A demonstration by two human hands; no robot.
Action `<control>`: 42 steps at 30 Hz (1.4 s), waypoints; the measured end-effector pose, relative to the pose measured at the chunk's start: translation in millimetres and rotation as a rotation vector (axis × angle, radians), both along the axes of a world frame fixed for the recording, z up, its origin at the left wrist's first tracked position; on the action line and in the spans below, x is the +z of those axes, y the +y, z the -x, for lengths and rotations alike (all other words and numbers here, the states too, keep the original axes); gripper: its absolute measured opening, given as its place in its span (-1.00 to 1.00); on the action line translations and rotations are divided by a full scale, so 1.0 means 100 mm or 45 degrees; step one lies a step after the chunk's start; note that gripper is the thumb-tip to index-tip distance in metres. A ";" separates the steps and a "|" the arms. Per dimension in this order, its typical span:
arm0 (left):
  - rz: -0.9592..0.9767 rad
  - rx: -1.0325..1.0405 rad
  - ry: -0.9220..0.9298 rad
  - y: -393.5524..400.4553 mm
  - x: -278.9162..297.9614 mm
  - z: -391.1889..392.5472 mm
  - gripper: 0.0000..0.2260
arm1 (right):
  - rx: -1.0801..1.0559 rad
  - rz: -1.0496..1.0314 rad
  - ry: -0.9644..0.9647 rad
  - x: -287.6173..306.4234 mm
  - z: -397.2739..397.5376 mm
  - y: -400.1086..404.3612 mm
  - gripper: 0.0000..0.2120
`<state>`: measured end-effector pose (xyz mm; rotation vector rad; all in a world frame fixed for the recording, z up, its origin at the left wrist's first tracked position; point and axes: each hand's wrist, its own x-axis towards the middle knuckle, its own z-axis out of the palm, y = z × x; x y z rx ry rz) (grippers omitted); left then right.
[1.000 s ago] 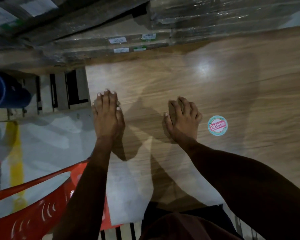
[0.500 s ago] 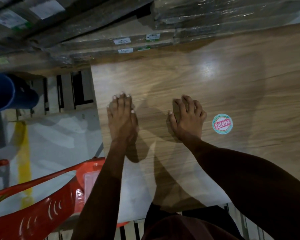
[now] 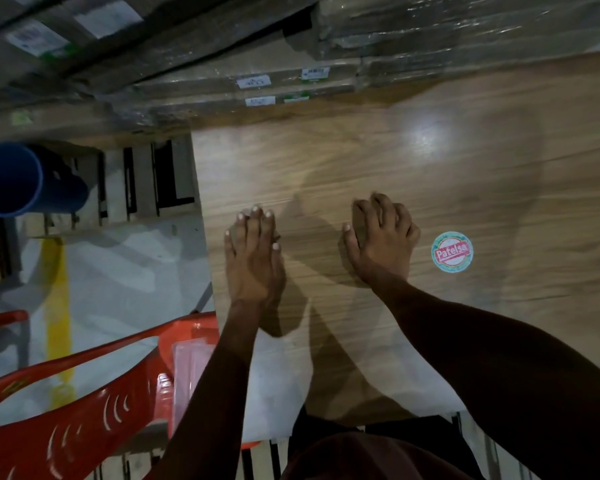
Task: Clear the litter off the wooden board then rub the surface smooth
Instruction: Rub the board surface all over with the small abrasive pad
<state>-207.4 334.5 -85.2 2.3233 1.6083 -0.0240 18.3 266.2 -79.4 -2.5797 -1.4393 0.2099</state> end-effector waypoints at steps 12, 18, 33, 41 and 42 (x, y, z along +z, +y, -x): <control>-0.030 0.039 0.036 -0.04 0.03 -0.03 -0.44 | -0.002 -0.004 0.002 -0.02 -0.01 0.00 -0.53; -0.071 0.175 -0.009 0.18 -0.01 0.32 -0.47 | 0.008 -0.011 0.003 -0.02 -0.02 -0.01 -0.53; -0.046 0.217 0.038 -0.13 0.01 0.38 -0.47 | 0.022 0.014 0.013 -0.02 -0.02 -0.02 -0.52; -0.016 0.093 0.054 -0.69 0.06 -0.10 -0.43 | 0.092 0.010 0.006 0.00 -0.01 -0.04 -0.54; -0.009 0.050 0.020 -0.75 0.06 -0.17 -0.42 | 0.114 -0.028 0.014 0.00 -0.01 -0.06 -0.55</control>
